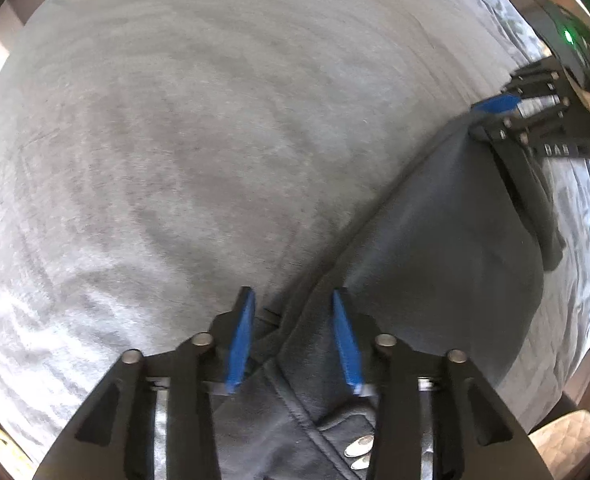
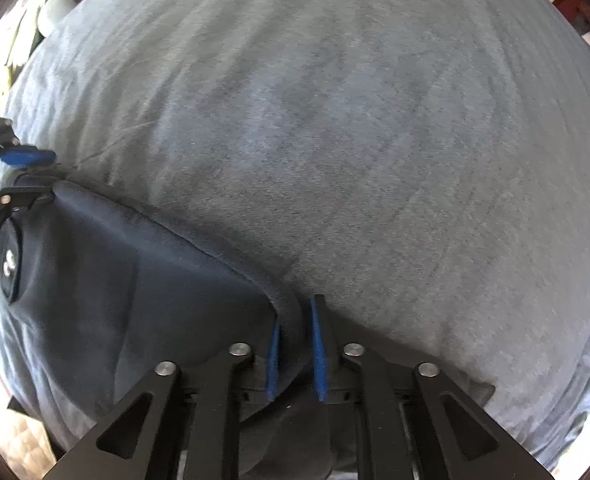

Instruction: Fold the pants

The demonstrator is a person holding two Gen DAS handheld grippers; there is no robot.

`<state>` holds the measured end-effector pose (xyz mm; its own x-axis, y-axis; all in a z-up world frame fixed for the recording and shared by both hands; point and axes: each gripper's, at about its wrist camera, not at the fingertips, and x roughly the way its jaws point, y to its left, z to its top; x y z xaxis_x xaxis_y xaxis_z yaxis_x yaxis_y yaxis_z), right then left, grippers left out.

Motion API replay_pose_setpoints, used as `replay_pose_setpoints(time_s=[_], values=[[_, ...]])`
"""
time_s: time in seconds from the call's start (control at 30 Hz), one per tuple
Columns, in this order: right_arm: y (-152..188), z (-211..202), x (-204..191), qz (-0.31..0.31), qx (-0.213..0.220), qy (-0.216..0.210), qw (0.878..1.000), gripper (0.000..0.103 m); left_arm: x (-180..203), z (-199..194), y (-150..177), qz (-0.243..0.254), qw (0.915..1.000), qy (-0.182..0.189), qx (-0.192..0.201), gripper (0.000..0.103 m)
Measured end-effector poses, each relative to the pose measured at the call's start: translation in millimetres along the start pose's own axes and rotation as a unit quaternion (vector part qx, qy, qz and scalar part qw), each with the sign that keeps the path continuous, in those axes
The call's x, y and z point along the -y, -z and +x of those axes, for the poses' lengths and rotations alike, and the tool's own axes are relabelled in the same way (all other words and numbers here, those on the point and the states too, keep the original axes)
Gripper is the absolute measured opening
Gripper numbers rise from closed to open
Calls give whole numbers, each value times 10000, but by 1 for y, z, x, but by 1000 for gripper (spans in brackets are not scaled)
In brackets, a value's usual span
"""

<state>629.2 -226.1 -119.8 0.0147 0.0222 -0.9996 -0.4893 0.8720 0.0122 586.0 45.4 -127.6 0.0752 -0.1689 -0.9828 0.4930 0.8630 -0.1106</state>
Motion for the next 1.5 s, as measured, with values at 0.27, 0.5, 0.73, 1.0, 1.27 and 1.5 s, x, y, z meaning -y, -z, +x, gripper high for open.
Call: replay_pose_setpoints(time_s=[0.27, 0.5, 0.73, 1.0, 1.27, 1.5], values=[[3, -35, -1, 174, 277, 130, 9994, 34, -17, -41, 3, -219, 9975, -439, 504, 42], [14, -63, -2, 403, 467, 10, 9981, 40, 5, -88, 13, -450, 9938, -523, 876, 46], [15, -78, 21, 957, 427, -327, 9940, 48, 32, -94, -11, -363, 9924, -607, 1005, 49], [49, -130, 11, 1032, 1420, -91, 9844, 48, 54, -121, -7, -771, 9843, -262, 1567, 49], [101, -170, -25, 1067, 2305, -59, 9672, 48, 95, -150, 6, -857, 9757, -252, 2000, 50], [139, -174, -43, 1520, 2771, 23, 9487, 48, 120, -144, 16, -1029, 9732, -157, 2052, 56]])
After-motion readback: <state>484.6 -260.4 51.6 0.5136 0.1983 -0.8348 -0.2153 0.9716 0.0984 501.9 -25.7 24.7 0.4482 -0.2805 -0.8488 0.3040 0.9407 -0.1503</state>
